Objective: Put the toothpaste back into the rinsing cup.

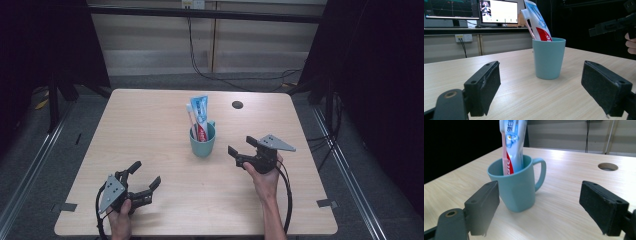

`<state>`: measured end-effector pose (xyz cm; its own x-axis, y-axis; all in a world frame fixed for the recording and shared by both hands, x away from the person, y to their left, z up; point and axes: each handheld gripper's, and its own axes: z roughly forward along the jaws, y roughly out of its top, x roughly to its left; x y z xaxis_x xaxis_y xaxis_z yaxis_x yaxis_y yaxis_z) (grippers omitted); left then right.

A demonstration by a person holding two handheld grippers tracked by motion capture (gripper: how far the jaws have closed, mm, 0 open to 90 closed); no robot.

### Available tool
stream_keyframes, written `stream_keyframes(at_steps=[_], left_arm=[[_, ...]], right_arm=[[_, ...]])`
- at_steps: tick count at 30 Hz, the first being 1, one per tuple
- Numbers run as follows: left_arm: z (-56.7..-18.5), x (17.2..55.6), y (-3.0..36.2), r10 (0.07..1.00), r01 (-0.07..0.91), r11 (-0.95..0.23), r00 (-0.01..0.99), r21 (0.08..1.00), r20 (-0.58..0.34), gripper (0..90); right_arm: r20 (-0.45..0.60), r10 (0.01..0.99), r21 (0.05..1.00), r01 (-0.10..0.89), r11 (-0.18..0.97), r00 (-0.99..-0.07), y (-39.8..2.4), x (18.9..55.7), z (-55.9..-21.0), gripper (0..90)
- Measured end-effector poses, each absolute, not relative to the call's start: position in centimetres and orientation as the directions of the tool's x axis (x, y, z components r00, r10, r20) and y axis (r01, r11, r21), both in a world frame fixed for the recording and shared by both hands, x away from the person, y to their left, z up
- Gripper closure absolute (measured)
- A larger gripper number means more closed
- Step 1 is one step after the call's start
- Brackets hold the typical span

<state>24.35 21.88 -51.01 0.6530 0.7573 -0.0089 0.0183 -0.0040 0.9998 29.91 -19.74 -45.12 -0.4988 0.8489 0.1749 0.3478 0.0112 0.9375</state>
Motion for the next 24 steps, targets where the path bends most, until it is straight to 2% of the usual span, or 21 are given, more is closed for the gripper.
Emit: stream_keyframes(at_steps=[11,24], left_arm=[[-51.0,24.4,21.9,0.757,0.018,-0.004,0.653,1.0,-0.009,15.7],[-51.0,24.4,21.9,0.763,0.018,-0.008,0.646,1.0,-0.005,15.5]], right_arm=[[0.138,0.878,0.934,0.356,0.039,-0.459,-20.6,27.3,-47.1,16.4],[0.131,0.913,0.946,0.323,0.001,-0.386,-21.1,24.9,-49.1,18.8]])
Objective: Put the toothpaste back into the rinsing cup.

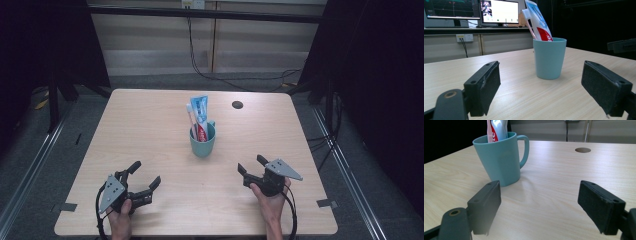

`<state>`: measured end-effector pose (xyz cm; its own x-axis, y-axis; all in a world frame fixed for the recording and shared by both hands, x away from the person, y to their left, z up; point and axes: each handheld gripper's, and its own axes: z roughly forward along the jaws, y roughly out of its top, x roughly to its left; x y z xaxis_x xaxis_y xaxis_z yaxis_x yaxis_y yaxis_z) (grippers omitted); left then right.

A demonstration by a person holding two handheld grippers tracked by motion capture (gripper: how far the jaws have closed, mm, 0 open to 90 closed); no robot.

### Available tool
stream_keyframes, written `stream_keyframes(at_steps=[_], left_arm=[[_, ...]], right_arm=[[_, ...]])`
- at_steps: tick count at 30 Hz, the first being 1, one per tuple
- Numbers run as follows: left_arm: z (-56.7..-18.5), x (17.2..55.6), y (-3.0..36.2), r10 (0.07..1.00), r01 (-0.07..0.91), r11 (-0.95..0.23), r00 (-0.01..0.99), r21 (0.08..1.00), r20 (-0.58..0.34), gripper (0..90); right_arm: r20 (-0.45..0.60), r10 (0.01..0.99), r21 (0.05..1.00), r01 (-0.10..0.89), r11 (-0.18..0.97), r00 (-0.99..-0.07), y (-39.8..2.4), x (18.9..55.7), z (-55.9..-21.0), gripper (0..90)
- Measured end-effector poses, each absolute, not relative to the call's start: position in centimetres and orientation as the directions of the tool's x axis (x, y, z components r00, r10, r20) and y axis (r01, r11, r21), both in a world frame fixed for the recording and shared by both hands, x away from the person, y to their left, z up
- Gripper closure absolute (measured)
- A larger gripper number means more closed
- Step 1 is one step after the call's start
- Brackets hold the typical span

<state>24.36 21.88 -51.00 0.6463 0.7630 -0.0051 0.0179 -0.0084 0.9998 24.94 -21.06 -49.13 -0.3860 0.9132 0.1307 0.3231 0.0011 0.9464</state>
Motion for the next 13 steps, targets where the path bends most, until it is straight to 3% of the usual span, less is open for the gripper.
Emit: stream_keyframes(at_steps=[13], left_arm=[[-51.0,24.3,21.8,0.773,0.019,-0.005,0.634,1.0,-0.008,15.4]], right_arm=[[0.156,0.919,0.942,0.336,-0.028,-0.361,-21.1,24.5,-50.5,19.7]])
